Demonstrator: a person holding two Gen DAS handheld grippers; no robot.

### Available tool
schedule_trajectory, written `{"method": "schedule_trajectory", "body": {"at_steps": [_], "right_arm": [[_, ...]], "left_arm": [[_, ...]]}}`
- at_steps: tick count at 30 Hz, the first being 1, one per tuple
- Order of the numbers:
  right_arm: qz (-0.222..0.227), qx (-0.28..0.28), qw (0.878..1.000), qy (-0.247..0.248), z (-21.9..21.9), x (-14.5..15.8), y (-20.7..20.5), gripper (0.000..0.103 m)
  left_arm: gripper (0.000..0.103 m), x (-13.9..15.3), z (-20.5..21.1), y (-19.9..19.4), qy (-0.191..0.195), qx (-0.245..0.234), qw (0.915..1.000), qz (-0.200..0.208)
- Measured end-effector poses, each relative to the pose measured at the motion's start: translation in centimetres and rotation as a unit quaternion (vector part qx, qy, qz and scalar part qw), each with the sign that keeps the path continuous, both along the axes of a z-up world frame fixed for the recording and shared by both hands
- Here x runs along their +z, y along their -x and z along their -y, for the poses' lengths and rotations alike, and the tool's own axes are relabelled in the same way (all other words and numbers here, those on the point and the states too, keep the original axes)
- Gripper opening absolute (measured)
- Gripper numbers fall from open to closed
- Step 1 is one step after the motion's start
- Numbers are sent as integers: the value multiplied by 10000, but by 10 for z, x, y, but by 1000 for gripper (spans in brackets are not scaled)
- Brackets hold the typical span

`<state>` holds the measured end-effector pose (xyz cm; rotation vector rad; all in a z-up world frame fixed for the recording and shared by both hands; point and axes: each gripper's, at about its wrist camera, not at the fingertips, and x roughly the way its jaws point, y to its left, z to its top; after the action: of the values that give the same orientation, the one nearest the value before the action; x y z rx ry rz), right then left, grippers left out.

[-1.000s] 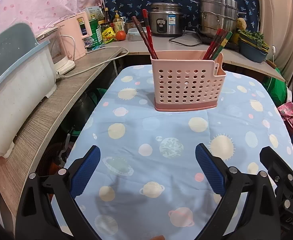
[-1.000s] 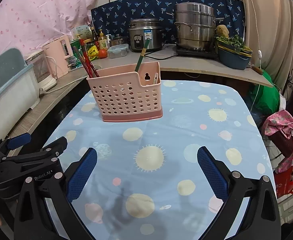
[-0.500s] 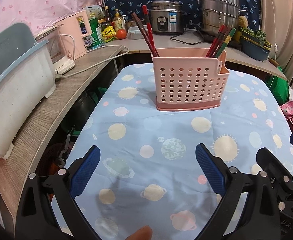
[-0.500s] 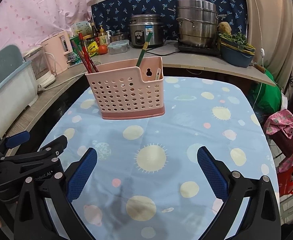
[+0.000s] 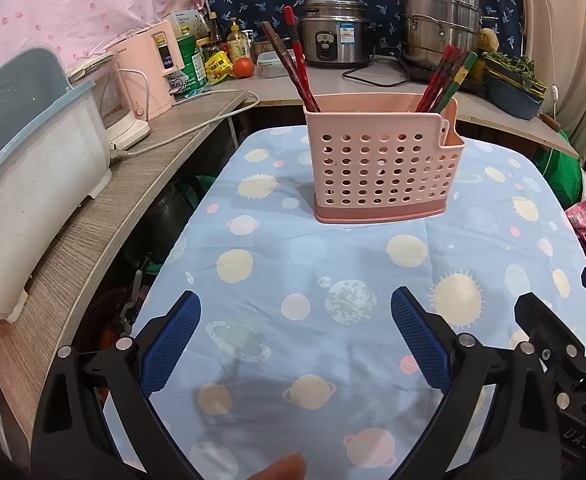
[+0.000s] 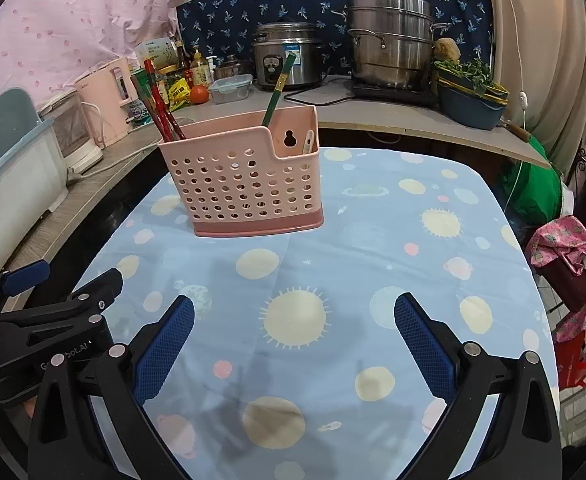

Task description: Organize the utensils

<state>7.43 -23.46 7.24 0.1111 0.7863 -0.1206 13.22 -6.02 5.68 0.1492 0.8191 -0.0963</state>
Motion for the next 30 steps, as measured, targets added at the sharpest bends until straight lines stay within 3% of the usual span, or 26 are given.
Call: {"method": "schedule_trajectory", "body": {"at_steps": [30], "right_arm": [[-39,-26,10000,-30,4,-3,-4,97]], "left_arm": [[91,-7,-2,-9,-46,132,9999,-83]]}}
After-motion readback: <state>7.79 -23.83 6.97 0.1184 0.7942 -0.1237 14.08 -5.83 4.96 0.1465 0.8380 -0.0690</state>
